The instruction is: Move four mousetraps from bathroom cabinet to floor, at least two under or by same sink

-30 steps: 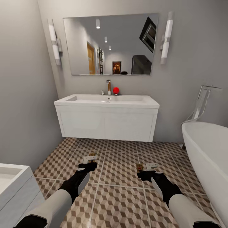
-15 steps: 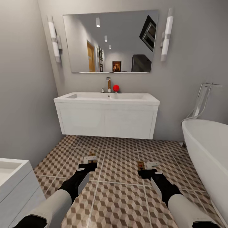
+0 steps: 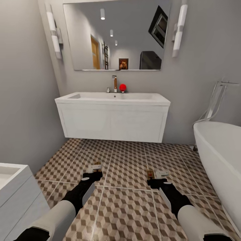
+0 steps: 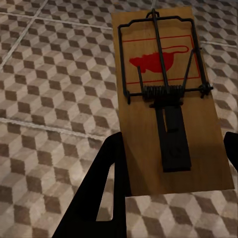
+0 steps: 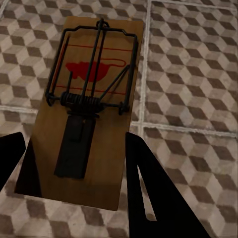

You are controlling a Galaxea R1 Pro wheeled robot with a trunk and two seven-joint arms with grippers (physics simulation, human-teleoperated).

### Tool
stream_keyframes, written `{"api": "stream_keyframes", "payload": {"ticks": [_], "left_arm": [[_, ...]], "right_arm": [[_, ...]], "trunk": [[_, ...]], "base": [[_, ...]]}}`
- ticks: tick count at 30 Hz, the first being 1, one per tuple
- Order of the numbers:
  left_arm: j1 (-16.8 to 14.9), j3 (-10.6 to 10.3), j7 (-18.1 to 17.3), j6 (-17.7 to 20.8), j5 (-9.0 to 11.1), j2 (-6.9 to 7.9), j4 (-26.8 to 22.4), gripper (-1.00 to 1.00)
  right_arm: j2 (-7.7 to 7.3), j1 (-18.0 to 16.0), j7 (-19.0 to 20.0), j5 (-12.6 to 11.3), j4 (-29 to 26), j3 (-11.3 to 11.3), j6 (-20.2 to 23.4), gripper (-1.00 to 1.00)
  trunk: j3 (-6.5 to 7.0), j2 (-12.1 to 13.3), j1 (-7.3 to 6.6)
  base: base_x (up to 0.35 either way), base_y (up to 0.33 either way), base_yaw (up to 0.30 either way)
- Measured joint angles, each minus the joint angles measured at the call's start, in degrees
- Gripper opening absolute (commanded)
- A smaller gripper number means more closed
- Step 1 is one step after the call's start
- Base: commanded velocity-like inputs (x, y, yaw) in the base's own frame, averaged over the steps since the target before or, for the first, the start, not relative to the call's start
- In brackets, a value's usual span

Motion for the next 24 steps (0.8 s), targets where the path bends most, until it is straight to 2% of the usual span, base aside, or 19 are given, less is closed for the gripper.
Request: {"api": "stream_keyframes", "payload": {"ticks": [5, 12, 16, 24], "left_arm": [[0.0, 0.04, 0.23, 0.0, -0.06, 0.0, -0.12, -1.0], [0.0, 0.41, 0.22, 0.0, 0.07, 0.02, -0.32, -1.0], [-0.01, 0.53, 0.16, 0.08, 0.07, 0.0, -1.47, -1.0], [0.0, 0.16, 0.02, 0.68, 0.2, -0.06, -6.24, -1.0]], "right_arm": [[-0.25, 0.0, -0.19, 0.14, -0.83, 0.04, 0.37, -1.0], [0.05, 0.0, -0.47, 0.18, -7.14, 0.01, 0.28, -1.0], [0.29, 0.0, -2.33, 0.23, -11.13, -0.01, 0.21, -1.0], [0.27, 0.01, -7.0, 0.19, -12.56, -0.04, -0.09, -1.0]], "trunk": [[-1.11, -0.07, 0.13], [-2.66, -0.16, 0.31], [-3.54, -0.22, 0.41], [-5.32, -0.32, 0.62]], "base": [[0.0, 0.0, 0.0], [0.0, 0.0, 0.0], [0.0, 0.0, 0.0], [0.0, 0.0, 0.0]]}}
